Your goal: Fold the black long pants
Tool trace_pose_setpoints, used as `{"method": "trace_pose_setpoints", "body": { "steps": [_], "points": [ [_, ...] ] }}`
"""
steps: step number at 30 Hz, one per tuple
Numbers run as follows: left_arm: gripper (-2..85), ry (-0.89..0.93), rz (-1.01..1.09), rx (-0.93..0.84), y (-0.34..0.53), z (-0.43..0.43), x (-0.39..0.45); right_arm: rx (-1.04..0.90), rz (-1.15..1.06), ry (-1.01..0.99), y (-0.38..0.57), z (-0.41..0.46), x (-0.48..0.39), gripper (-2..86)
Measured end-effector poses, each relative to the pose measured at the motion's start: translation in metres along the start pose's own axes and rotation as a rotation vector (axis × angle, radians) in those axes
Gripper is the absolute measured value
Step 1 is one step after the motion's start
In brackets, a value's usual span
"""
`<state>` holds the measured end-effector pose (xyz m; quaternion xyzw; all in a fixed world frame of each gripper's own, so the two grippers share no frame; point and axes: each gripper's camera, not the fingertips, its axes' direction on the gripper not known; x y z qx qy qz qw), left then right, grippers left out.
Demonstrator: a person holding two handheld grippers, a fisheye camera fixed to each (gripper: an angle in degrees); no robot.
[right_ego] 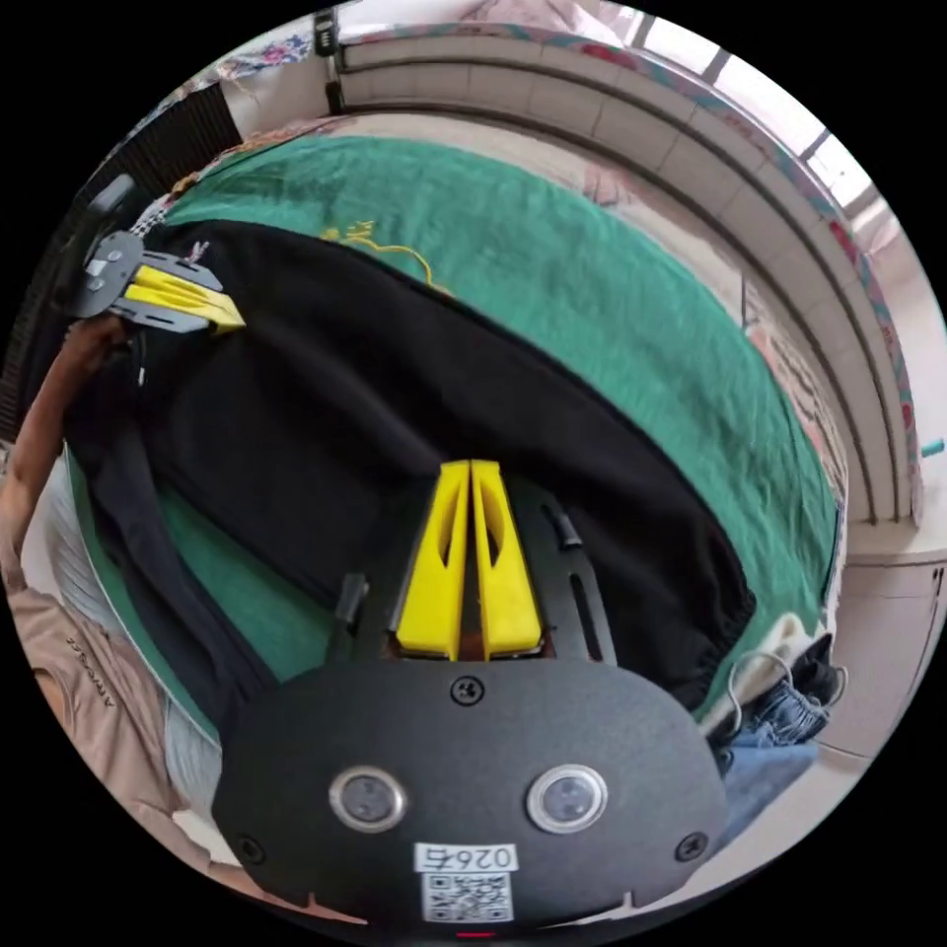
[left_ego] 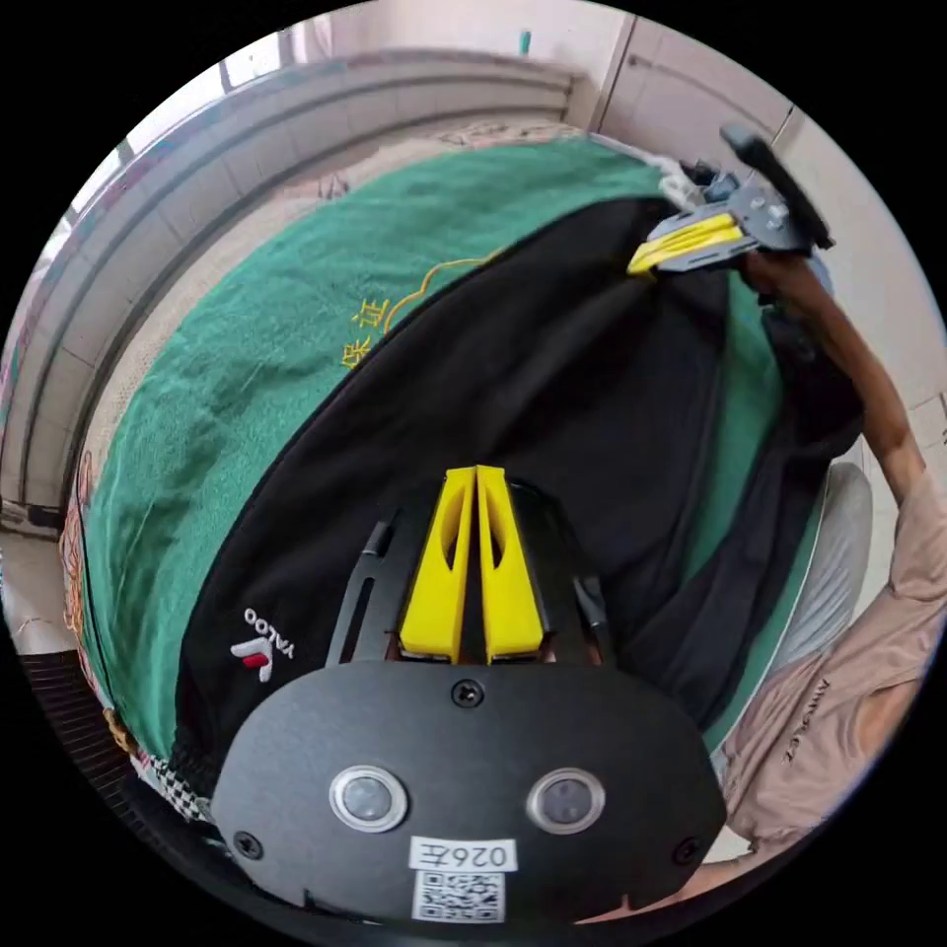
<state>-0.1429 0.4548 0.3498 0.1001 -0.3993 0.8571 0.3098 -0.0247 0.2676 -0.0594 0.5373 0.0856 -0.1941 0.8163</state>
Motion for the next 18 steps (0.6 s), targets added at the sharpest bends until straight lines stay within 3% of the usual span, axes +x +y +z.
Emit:
{"method": "trace_pose_setpoints", "body": {
  "steps": [2,4,6,8,10,12,13,15,16,18],
  "points": [
    [-0.8,-0.005,0.008,0.040,0.026,-0.027,0.007,0.020,0.025,0.062,0.009,-0.061,-0.018,-1.0],
    [-0.7,-0.049,0.009,0.185,0.068,-0.070,0.018,0.180,0.040,0.127,0.051,-0.173,-0.047,-1.1],
    [-0.8,-0.086,-0.010,0.439,0.141,-0.136,0.036,0.344,0.089,0.188,0.101,-0.268,-0.068,-1.2],
    [-0.8,-0.121,-0.023,0.693,0.207,-0.182,0.055,0.606,0.163,0.259,0.173,-0.370,-0.097,-1.2],
    [-0.9,-0.165,-0.036,0.973,0.276,-0.220,0.078,1.075,0.251,0.332,0.290,-0.485,-0.148,-1.1],
    [-1.0,-0.201,-0.073,1.277,0.349,-0.249,0.103,1.374,0.297,0.321,0.358,-0.541,-0.180,-1.0],
    [-1.0,-0.200,-0.081,1.332,0.363,-0.254,0.107,1.487,0.329,0.283,0.380,-0.569,-0.192,-1.0],
    [-0.9,-0.208,-0.074,1.398,0.393,-0.264,0.118,1.496,0.350,0.212,0.379,-0.603,-0.197,-1.0],
    [-0.9,-0.216,-0.076,1.375,0.395,-0.264,0.118,1.412,0.347,0.165,0.359,-0.621,-0.192,-1.0],
    [-0.7,-0.236,-0.131,1.197,0.389,-0.255,0.111,1.205,0.367,0.103,0.315,-0.637,-0.174,-1.0]
  ]
}}
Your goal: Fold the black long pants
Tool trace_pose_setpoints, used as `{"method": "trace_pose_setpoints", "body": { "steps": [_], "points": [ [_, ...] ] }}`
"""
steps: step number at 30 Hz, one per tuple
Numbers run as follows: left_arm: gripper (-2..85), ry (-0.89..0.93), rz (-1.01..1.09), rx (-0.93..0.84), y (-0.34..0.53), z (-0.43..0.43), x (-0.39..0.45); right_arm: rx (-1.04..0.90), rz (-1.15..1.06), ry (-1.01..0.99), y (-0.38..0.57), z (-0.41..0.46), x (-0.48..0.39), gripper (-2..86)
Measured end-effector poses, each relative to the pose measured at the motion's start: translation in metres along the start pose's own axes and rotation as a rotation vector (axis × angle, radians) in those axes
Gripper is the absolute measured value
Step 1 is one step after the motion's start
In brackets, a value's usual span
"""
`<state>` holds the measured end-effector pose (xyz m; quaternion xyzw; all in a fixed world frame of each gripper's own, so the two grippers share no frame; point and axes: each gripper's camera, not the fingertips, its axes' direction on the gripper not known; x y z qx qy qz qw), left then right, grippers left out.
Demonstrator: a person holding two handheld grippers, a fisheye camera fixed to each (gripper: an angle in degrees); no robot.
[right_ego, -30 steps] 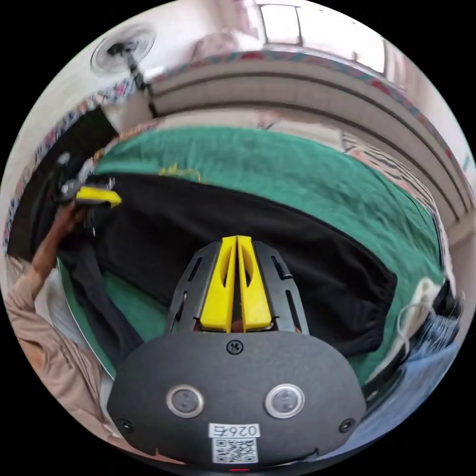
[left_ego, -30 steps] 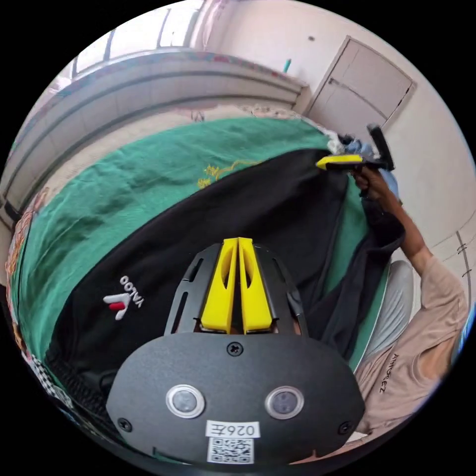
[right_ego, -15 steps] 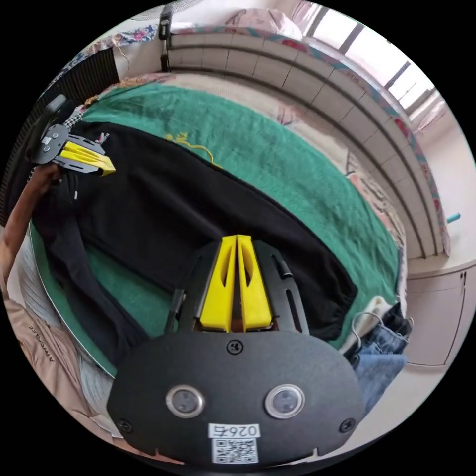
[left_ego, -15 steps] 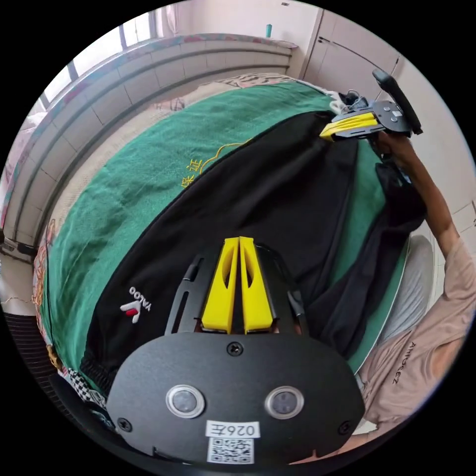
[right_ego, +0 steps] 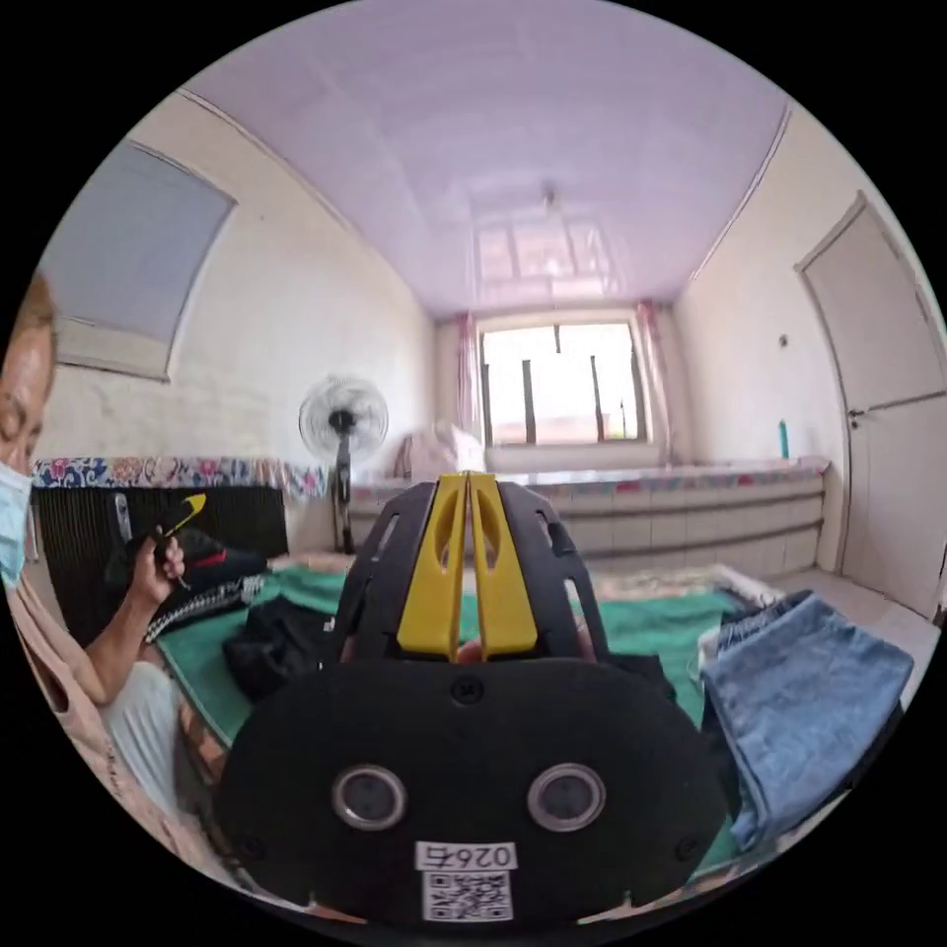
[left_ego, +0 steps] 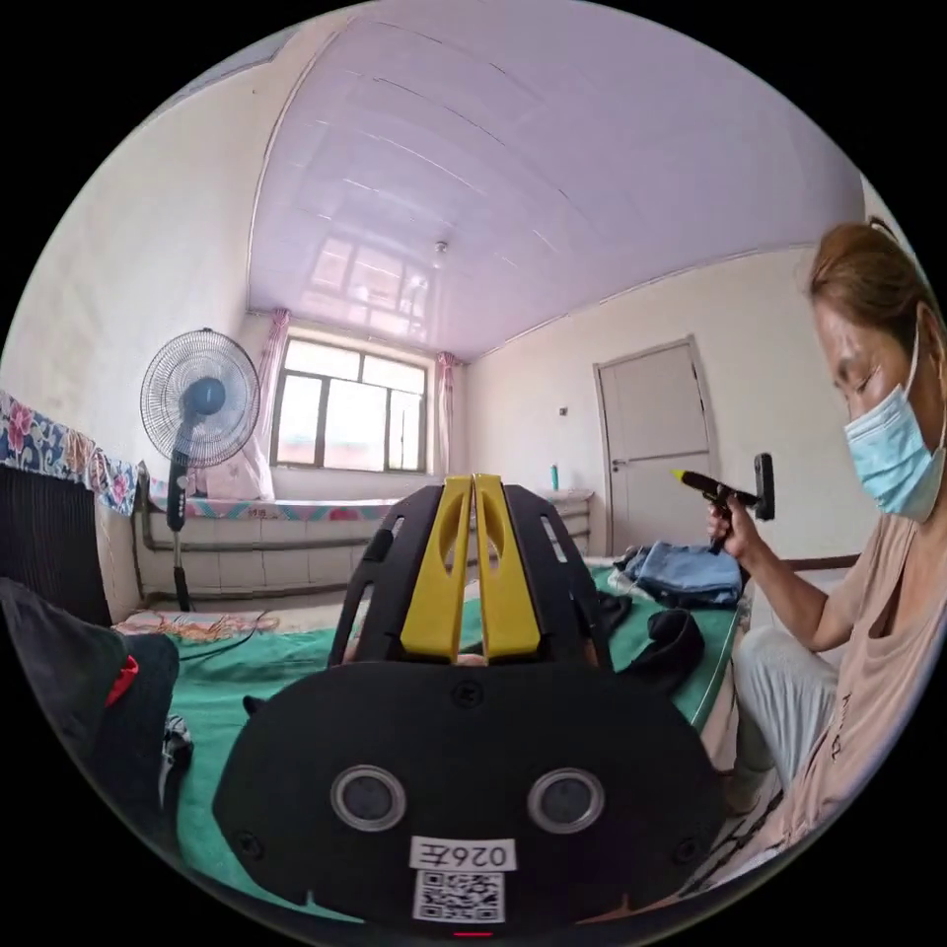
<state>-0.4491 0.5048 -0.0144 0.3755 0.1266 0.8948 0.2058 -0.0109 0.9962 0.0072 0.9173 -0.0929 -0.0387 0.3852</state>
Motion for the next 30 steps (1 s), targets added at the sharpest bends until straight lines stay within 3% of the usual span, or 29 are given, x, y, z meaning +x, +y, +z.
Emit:
{"method": "trace_pose_setpoints", "body": {
  "steps": [1,5,8,10,18,21,28,30],
  "points": [
    [-0.6,-0.013,-0.012,-0.046,0.004,0.005,-0.003,-0.099,0.058,0.023,-0.011,0.025,0.006,-1.0],
    [1.1,-0.093,-0.090,-0.281,0.050,0.039,-0.023,-0.174,0.210,-0.030,0.004,0.075,0.033,-0.8],
    [10.4,-0.181,-0.129,-0.384,0.088,0.055,-0.032,-0.322,0.276,0.051,0.046,0.128,0.055,-0.1],
    [12.6,-0.180,-0.168,-0.485,0.096,0.068,-0.038,-0.515,0.346,0.046,0.059,0.177,0.087,1.5],
    [19.1,-0.082,-0.191,-0.719,0.104,0.113,-0.029,-0.657,0.467,-0.044,0.037,0.253,0.140,2.4],
    [17.9,-0.027,-0.169,-0.818,0.103,0.131,-0.014,-0.703,0.456,-0.082,0.027,0.280,0.139,1.7],
    [8.6,-0.036,-0.066,-0.767,0.072,0.126,0.016,-0.723,0.463,-0.051,0.011,0.320,0.145,1.9],
    [8.2,-0.011,0.060,-0.786,0.071,0.136,0.032,-0.729,0.465,-0.048,0.008,0.328,0.149,2.1]
  ]
}}
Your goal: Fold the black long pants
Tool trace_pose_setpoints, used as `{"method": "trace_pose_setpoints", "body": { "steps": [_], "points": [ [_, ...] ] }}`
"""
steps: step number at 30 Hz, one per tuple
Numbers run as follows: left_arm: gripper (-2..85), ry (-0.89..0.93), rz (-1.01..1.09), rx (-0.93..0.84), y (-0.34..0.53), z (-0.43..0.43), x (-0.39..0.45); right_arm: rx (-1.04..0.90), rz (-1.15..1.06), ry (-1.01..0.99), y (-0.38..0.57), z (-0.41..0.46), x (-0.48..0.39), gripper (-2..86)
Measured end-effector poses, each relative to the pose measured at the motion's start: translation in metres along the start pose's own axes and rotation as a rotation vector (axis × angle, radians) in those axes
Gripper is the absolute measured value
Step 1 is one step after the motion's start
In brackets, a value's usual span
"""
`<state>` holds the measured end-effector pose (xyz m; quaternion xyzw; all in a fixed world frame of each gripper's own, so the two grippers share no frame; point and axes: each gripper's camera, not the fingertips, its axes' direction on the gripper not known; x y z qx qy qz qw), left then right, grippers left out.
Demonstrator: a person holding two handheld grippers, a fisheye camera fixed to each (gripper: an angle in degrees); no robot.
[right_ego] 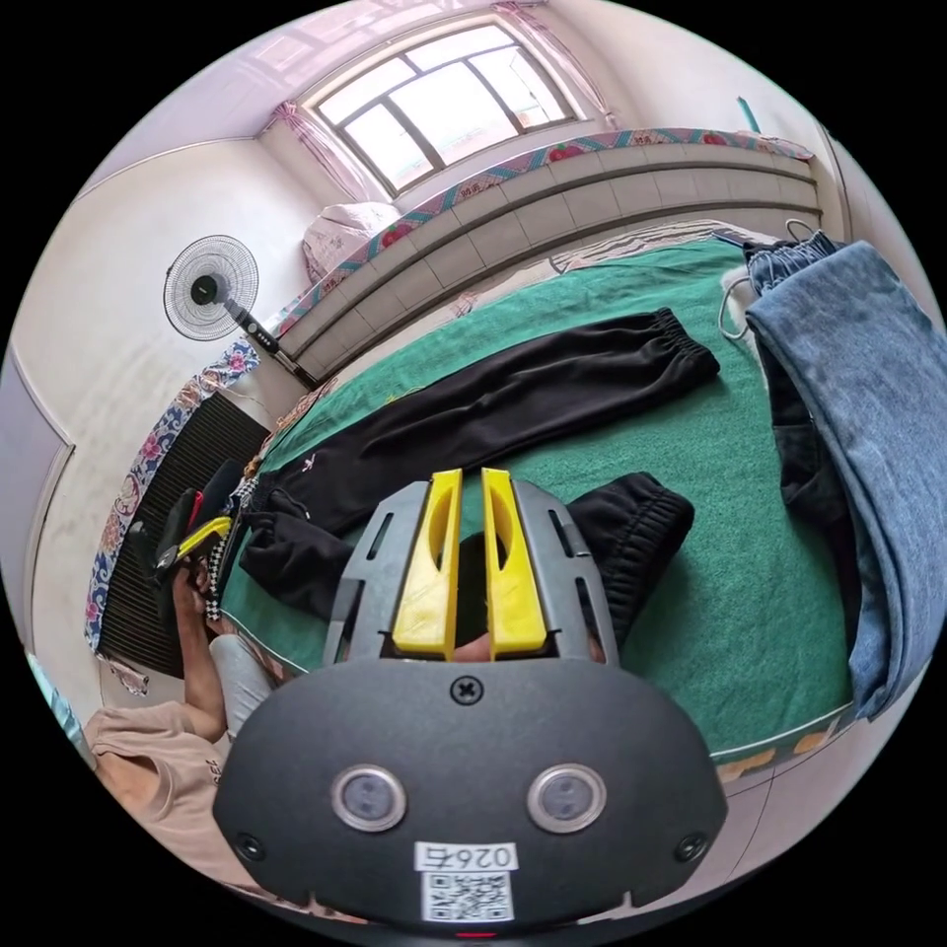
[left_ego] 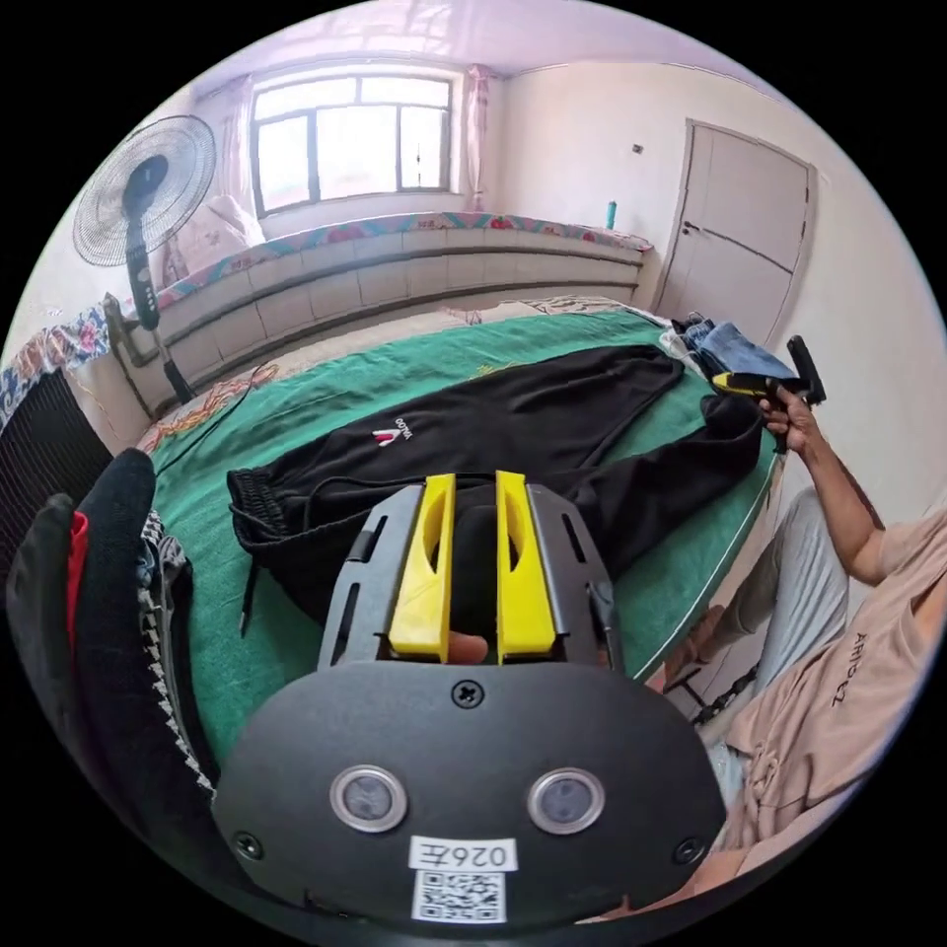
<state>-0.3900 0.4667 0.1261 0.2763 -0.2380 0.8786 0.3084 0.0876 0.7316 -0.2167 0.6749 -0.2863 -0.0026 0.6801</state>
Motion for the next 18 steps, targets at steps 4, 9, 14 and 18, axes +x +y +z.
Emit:
{"method": "trace_pose_setpoints", "body": {
  "steps": [4,9,14,18],
  "points": [
    [16.9,-0.063,0.200,-0.039,-0.012,0.029,0.030,0.009,0.029,0.017,-0.015,0.003,0.010,2.3],
    [11.4,0.021,0.323,-0.209,-0.032,0.077,0.050,0.051,0.079,0.037,-0.021,0.001,0.030,2.5],
    [0.4,-0.036,0.508,-0.332,-0.041,0.093,0.074,-0.012,0.069,0.056,-0.022,0.035,0.035,3.6],
    [-0.2,0.064,0.566,-0.326,-0.042,0.087,0.067,-0.196,-0.058,0.069,-0.018,0.085,0.021,1.2]
  ]
}}
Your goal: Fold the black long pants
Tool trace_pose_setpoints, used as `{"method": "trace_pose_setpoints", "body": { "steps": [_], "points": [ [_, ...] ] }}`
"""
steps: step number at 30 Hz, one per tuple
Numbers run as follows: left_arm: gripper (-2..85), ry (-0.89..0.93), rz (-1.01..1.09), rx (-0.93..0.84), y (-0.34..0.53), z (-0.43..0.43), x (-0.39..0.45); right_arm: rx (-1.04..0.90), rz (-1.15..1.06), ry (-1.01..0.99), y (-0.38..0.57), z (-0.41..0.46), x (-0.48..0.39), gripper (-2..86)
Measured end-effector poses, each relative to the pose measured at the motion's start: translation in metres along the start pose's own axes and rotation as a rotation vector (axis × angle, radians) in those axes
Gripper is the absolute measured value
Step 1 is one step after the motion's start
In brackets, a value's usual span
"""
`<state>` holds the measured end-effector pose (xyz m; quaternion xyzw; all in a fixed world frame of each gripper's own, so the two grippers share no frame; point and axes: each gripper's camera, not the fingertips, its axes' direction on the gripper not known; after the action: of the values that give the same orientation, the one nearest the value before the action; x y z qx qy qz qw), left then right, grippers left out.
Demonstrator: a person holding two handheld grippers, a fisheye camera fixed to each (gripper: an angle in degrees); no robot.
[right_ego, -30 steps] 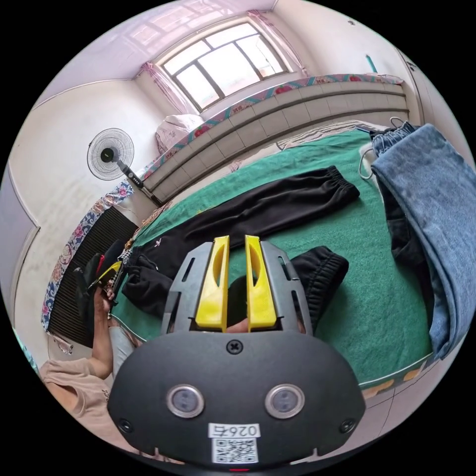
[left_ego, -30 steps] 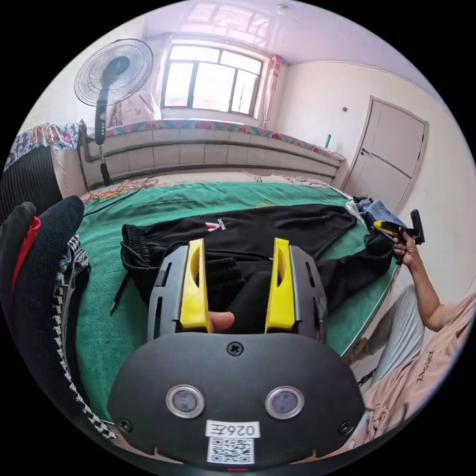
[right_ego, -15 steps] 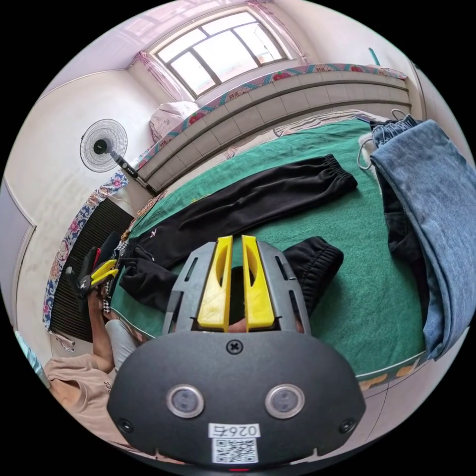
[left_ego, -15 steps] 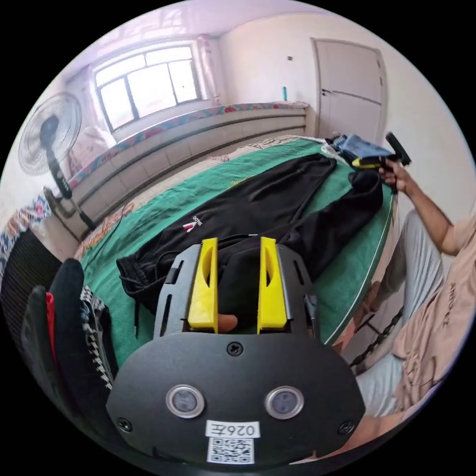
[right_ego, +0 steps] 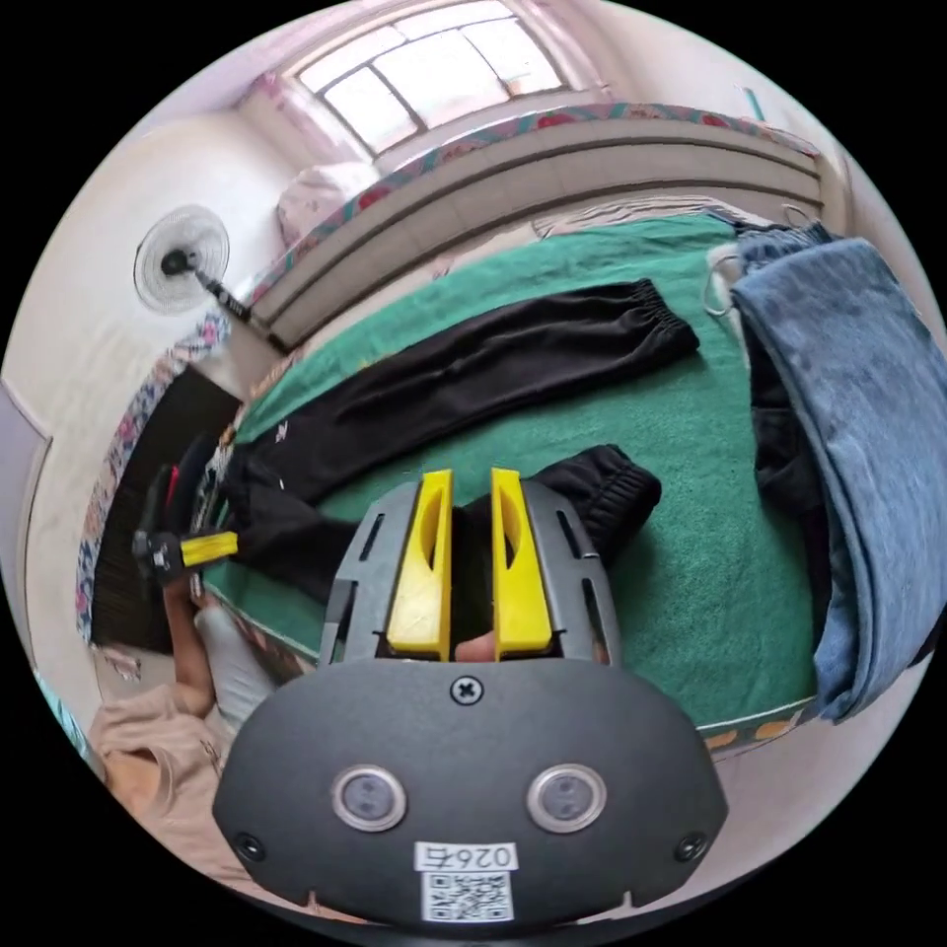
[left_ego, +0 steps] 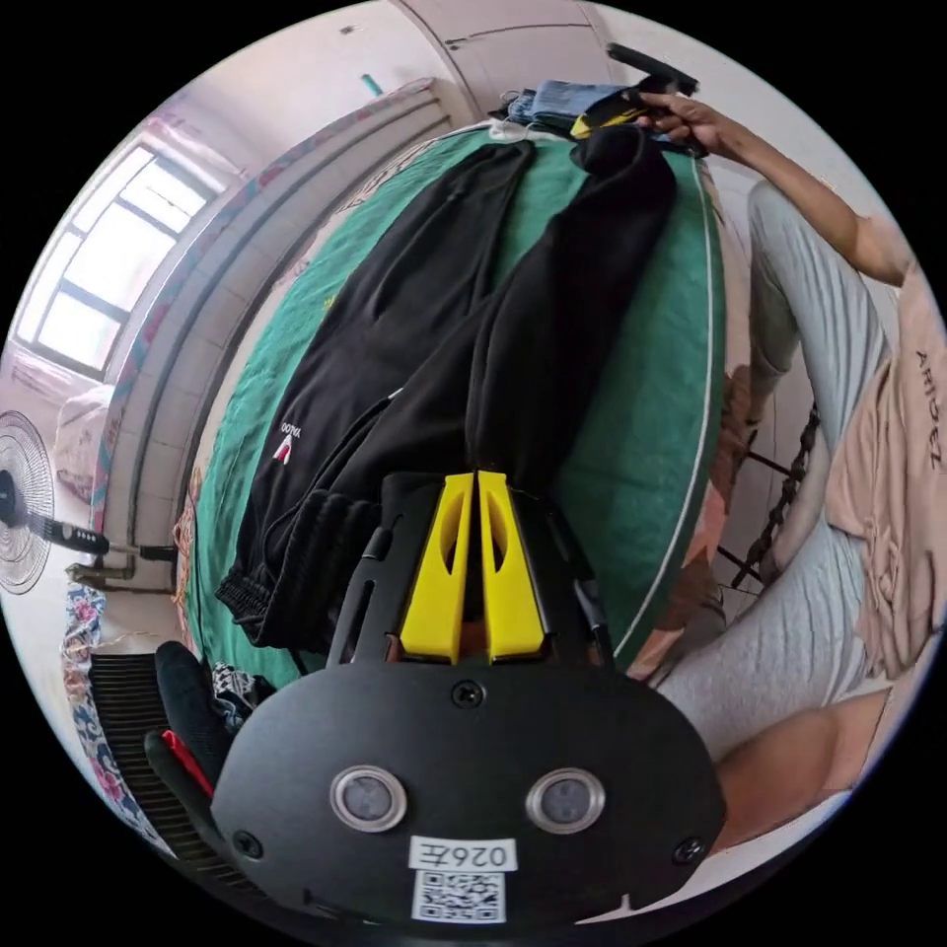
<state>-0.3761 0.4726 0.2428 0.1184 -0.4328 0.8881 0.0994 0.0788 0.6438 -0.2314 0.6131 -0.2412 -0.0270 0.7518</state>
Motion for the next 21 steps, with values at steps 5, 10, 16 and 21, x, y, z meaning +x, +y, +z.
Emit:
{"method": "trace_pose_setpoints", "body": {
  "steps": [5,10,16,21],
  "points": [
    [-0.4,0.341,-0.015,0.191,0.038,-0.013,-0.039,-0.220,-0.132,0.423,0.025,0.039,-0.016,-1.1],
    [-0.6,0.480,-0.108,0.468,0.094,-0.014,-0.074,-0.088,-0.005,0.397,0.059,-0.007,0.033,-1.1],
    [2.6,0.436,-0.690,0.567,0.116,0.003,-0.146,0.092,0.049,0.079,0.087,-0.054,0.062,-0.8],
    [15.7,0.306,-0.675,0.188,0.053,0.036,-0.143,0.066,0.027,0.056,0.101,-0.052,0.059,1.3]
  ]
}}
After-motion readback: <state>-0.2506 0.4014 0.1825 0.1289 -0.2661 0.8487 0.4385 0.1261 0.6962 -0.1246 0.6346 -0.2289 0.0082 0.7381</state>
